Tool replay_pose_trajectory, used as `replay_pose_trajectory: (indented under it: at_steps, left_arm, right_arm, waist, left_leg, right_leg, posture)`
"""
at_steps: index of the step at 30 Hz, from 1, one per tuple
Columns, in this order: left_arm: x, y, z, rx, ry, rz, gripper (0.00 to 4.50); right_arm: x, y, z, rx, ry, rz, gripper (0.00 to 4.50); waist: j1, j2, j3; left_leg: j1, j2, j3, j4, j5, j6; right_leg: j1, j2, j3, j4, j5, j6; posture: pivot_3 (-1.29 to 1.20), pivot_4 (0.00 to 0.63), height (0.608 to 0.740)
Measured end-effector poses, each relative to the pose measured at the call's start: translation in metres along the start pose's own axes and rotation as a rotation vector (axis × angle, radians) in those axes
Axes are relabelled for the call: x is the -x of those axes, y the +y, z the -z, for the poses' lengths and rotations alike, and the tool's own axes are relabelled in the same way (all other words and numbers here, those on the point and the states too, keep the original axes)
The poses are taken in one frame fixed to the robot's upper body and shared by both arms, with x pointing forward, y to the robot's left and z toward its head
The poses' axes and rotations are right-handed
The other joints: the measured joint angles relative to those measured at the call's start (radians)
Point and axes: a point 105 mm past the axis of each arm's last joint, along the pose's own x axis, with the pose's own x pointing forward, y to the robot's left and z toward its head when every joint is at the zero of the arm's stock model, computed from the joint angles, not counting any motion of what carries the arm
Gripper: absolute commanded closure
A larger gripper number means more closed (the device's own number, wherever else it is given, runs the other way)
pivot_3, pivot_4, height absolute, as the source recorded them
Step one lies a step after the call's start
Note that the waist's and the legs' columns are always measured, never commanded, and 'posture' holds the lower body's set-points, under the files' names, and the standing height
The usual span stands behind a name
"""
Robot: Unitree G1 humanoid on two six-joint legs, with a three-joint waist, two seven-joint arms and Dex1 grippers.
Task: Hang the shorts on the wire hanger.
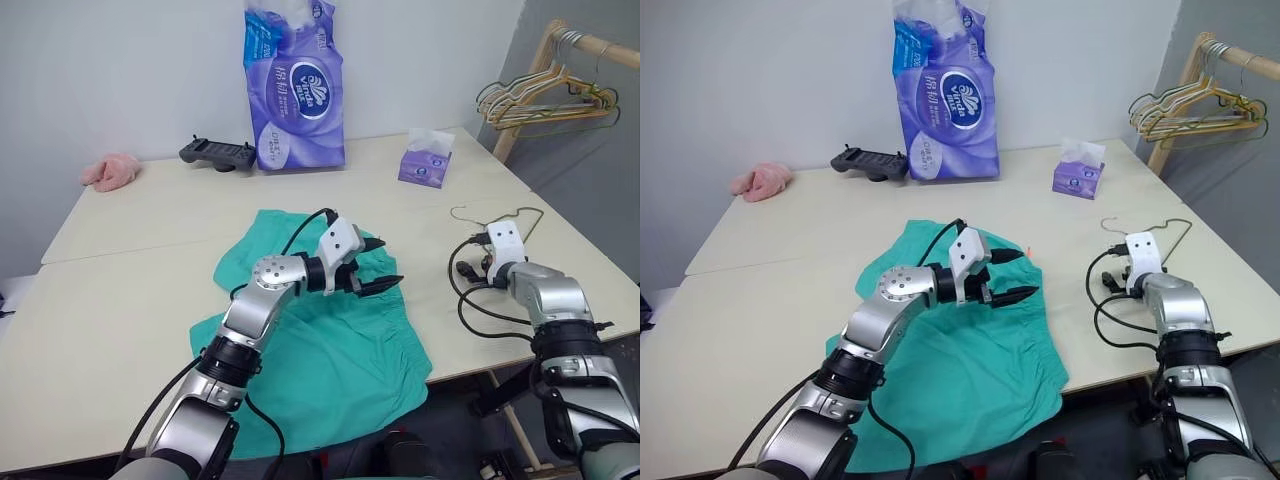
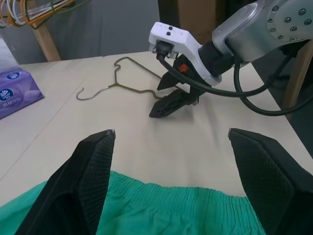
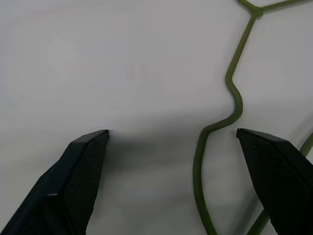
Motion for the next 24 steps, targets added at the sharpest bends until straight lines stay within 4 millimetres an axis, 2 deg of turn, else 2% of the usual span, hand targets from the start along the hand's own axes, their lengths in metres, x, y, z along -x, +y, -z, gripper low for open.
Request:
replay_pose_trajectory:
  at_steps: [4, 8, 14, 21, 24]
  left_arm:
    - [0.002, 0.001, 0.002, 0.002, 0.011, -0.005, 0.55]
    - [0.003, 0.002, 0.003, 0.009, 0.021, -0.008, 0.55]
    - [0.004, 0.003, 0.004, 0.01, 0.028, -0.012, 0.55]
    - [0.006, 0.005, 0.005, 0.011, 0.03, -0.032, 0.55]
    - [0.007, 0.004, 0.008, 0.018, 0.033, -0.035, 0.55]
  right_arm:
    - [-0.003, -0.002, -0.001, -0.097, 0.017, 0.003, 0.9]
    - [-0.003, -0.008, 0.0, -0.187, 0.044, 0.028, 2.38]
    - [-0.003, -0.007, 0.002, -0.182, 0.062, 0.027, 4.47]
    - [-0.001, -0.003, 0.001, -0.101, 0.054, 0.034, 4.47]
    - [0.006, 0.008, -0.008, -0.127, 0.032, -0.016, 4.47]
  waist:
    - [0.001, 0.0, 0.0]
    - [0.002, -0.001, -0.001]
    - [0.0, -0.004, -0.003]
    - [0.001, -0.006, -0.005]
    - [0.0, -0.006, -0.005]
  left_leg:
    - [0.0, 0.0, 0.0, 0.0, 0.0, 0.0]
    - [0.0, 0.0, 0.0, 0.0, 0.0, 0.0]
    - [0.001, 0.001, 0.0, -0.001, 0.0, 0.0]
    - [0.001, 0.001, 0.0, -0.001, 0.0, 0.0]
    - [0.0, 0.001, 0.0, -0.001, 0.0, 0.0]
  right_leg:
    - [0.001, 0.0, 0.0, 0.0, 0.0, 0.0]
    - [0.001, 0.0, 0.0, 0.0, 0.0, -0.001]
    - [0.001, 0.0, 0.0, 0.0, 0.0, 0.0]
    - [0.0, 0.0, 0.0, 0.0, 0.0, 0.0]
    - [0.0, 0.0, 0.0, 0.0, 0.0, 0.0]
  posture:
    - [0.0, 0.041, 0.74]
    - [0.0, 0.04, 0.74]
    - [0.01, 0.036, 0.74]
    - [0.01, 0.032, 0.74]
    - [-0.01, 0.026, 0.74]
